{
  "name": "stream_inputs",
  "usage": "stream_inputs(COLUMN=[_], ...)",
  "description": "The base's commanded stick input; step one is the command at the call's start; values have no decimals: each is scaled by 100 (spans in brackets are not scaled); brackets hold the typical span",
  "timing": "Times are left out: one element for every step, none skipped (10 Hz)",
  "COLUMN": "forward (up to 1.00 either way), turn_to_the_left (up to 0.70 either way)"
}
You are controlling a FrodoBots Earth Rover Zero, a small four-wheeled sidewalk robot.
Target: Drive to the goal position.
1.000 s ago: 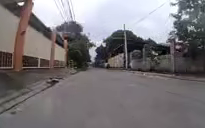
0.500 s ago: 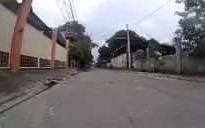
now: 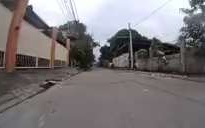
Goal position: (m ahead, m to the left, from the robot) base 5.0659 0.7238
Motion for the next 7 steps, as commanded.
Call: stream_inputs(forward=[70,70,70,70,70,70,70], turn_to_the_left=[0,0,0,0,0,0,0])
